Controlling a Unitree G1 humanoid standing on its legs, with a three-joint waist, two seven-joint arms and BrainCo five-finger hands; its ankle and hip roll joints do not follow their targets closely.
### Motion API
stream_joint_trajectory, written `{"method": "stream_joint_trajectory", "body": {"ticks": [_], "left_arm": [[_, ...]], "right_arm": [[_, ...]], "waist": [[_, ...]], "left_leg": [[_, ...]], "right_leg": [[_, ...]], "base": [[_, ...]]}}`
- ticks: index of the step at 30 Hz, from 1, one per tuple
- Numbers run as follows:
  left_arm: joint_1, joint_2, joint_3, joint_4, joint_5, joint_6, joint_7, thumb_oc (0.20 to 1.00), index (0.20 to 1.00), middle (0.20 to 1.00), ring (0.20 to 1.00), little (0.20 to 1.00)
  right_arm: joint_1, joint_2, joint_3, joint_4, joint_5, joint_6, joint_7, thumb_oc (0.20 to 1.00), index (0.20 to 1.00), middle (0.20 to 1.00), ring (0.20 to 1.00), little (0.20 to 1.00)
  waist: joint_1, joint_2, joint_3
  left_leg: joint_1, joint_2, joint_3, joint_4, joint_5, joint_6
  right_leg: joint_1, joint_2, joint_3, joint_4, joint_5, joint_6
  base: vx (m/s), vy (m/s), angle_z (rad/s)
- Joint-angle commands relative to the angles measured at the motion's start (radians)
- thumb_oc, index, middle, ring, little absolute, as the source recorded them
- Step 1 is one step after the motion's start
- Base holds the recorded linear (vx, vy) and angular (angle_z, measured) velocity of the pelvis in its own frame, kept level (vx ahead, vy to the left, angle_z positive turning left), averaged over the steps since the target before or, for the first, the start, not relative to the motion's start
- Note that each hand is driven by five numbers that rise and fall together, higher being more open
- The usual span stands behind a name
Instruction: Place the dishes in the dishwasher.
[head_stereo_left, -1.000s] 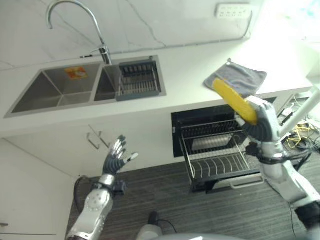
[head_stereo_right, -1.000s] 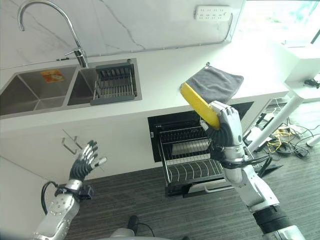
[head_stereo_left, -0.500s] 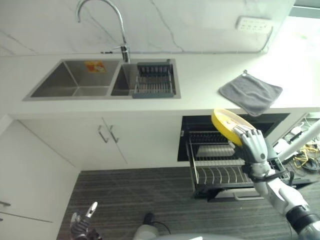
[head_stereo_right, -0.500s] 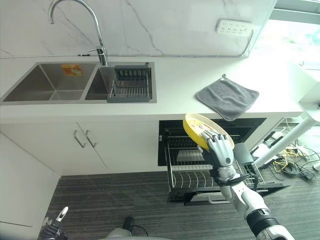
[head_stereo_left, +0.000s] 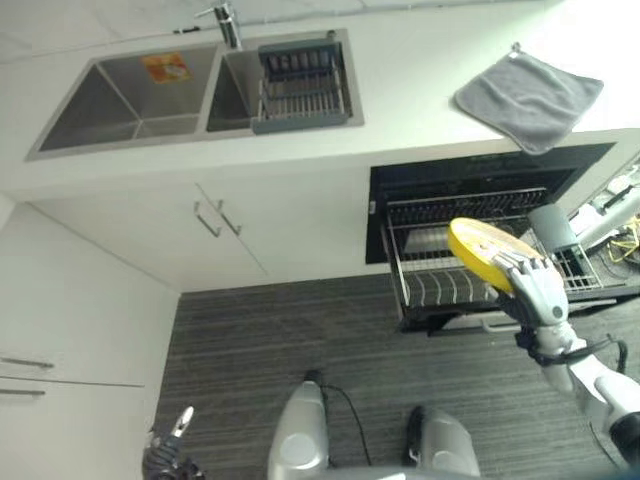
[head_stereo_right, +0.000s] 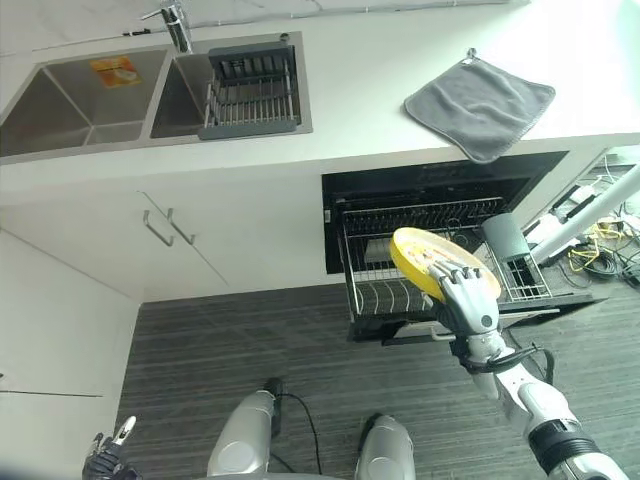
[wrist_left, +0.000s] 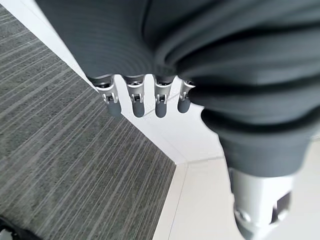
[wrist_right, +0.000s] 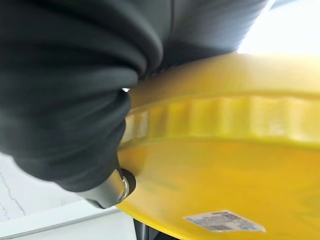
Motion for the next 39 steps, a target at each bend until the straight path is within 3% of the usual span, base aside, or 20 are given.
{"method": "stream_joint_trajectory", "body": {"ticks": [1, 6, 7, 12, 13, 17, 24, 30, 33, 35, 39], "left_arm": [[0.026, 0.041, -0.007, -0.047, 0.008, -0.029, 0.014, 1.000, 1.000, 1.000, 1.000, 1.000], [0.035, 0.057, -0.033, -0.080, 0.059, -0.008, 0.034, 1.000, 1.000, 1.000, 1.000, 1.000], [0.041, 0.064, -0.053, -0.094, 0.087, 0.005, 0.062, 1.000, 1.000, 1.000, 1.000, 1.000], [0.046, 0.073, -0.062, -0.093, 0.120, 0.015, 0.083, 1.000, 1.000, 1.000, 1.000, 1.000], [0.042, 0.084, -0.063, -0.087, 0.142, 0.035, 0.095, 1.000, 1.000, 1.000, 1.000, 1.000], [0.040, 0.099, -0.068, -0.090, 0.175, 0.061, 0.094, 1.000, 1.000, 1.000, 1.000, 1.000], [0.047, 0.112, -0.090, -0.126, 0.203, 0.087, 0.093, 1.000, 1.000, 1.000, 1.000, 1.000], [0.053, 0.140, -0.113, -0.177, 0.195, 0.113, 0.093, 1.000, 1.000, 1.000, 1.000, 1.000], [0.027, 0.169, -0.136, -0.182, 0.172, 0.110, 0.096, 1.000, 1.000, 1.000, 1.000, 1.000], [-0.054, 0.215, -0.161, -0.174, 0.081, 0.084, 0.078, 1.000, 1.000, 1.000, 1.000, 1.000], [-0.129, 0.250, -0.178, -0.177, 0.030, 0.049, 0.096, 1.000, 1.000, 1.000, 1.000, 1.000]], "right_arm": [[-0.071, 0.024, -0.046, 0.003, 0.100, -0.034, 0.039, 0.200, 0.200, 0.200, 0.200, 0.200], [-0.081, 0.024, -0.041, 0.099, 0.242, 0.052, 0.241, 0.200, 0.200, 0.200, 0.200, 0.200], [-0.132, 0.016, -0.010, 0.134, 0.257, 0.112, 0.311, 0.200, 0.200, 0.200, 0.200, 0.200], [-0.178, -0.004, 0.020, 0.136, 0.288, 0.155, 0.381, 0.200, 0.200, 0.200, 0.200, 0.200], [-0.215, -0.008, 0.036, 0.166, 0.321, 0.198, 0.467, 0.200, 0.200, 0.200, 0.200, 0.200], [-0.286, -0.018, 0.081, 0.215, 0.323, 0.260, 0.591, 0.200, 0.200, 0.200, 0.200, 0.200], [-0.376, -0.008, 0.139, 0.269, 0.275, 0.281, 0.611, 0.200, 0.200, 0.200, 0.200, 0.200], [-0.437, 0.021, 0.187, 0.355, 0.245, 0.295, 0.619, 0.200, 0.200, 0.200, 0.200, 0.200], [-0.531, 0.016, 0.218, 0.448, 0.255, 0.295, 0.582, 0.200, 0.200, 0.200, 0.200, 0.200], [-0.736, -0.001, 0.287, 0.554, 0.244, 0.309, 0.503, 0.200, 0.200, 0.200, 0.200, 0.200], [-0.909, -0.015, 0.363, 0.612, 0.211, 0.327, 0.397, 0.200, 0.200, 0.200, 0.200, 0.200]], "waist": [[0.018, -0.020, -0.066], [0.033, -0.021, -0.069], [0.053, -0.024, -0.068], [0.070, -0.025, -0.065], [0.080, -0.027, -0.064], [0.098, -0.029, -0.054], [0.127, -0.019, -0.033], [0.148, 0.012, 0.012], [0.163, 0.037, 0.049], [0.175, 0.074, 0.132], [0.182, 0.082, 0.188]], "left_leg": [[0.039, 0.069, -0.043, 0.010, 0.014, -0.047], [0.061, 0.059, -0.048, -0.013, 0.051, -0.054], [0.071, 0.052, -0.055, -0.026, 0.056, -0.052], [0.071, 0.050, -0.061, -0.030, 0.076, -0.053], [0.069, 0.051, -0.062, -0.028, 0.085, -0.053], [0.057, 0.048, -0.071, -0.011, 0.103, -0.054], [0.035, 0.042, -0.087, 0.012, 0.123, -0.053], [-0.018, 0.032, -0.104, 0.061, 0.134, -0.051], [-0.069, 0.017, -0.116, 0.078, 0.131, -0.046], [-0.141, -0.009, -0.127, 0.075, 0.127, -0.039], [-0.215, -0.028, -0.140, 0.052, 0.127, -0.027]], "right_leg": [[0.067, 0.026, 0.012, -0.132, 0.053, -0.003], [0.130, 0.038, -0.004, -0.193, 0.069, -0.004], [0.156, 0.049, -0.011, -0.217, 0.075, -0.009], [0.178, 0.060, -0.017, -0.233, 0.079, -0.014], [0.191, 0.066, -0.021, -0.237, 0.078, -0.019], [0.210, 0.073, -0.023, -0.235, 0.077, -0.028], [0.227, 0.076, -0.028, -0.226, 0.079, -0.034], [0.199, 0.060, -0.034, -0.182, 0.083, -0.038], [0.135, 0.046, -0.033, -0.149, 0.091, -0.036], [0.018, 0.035, -0.024, -0.114, 0.099, -0.027], [-0.096, 0.037, -0.016, -0.101, 0.111, -0.019]], "base": [[0.07, 0.011, -0.07], [0.07, -0.018, 0.06], [0.05, -0.047, 0.00], [0.03, -0.029, 0.07], [0.06, -0.043, 0.00], [0.09, -0.048, 0.07], [0.09, -0.036, 0.09], [0.06, -0.040, 0.11], [-0.18, -0.036, 0.12], [-0.62, -0.056, 0.07], [-0.35, -0.082, 0.02]]}}
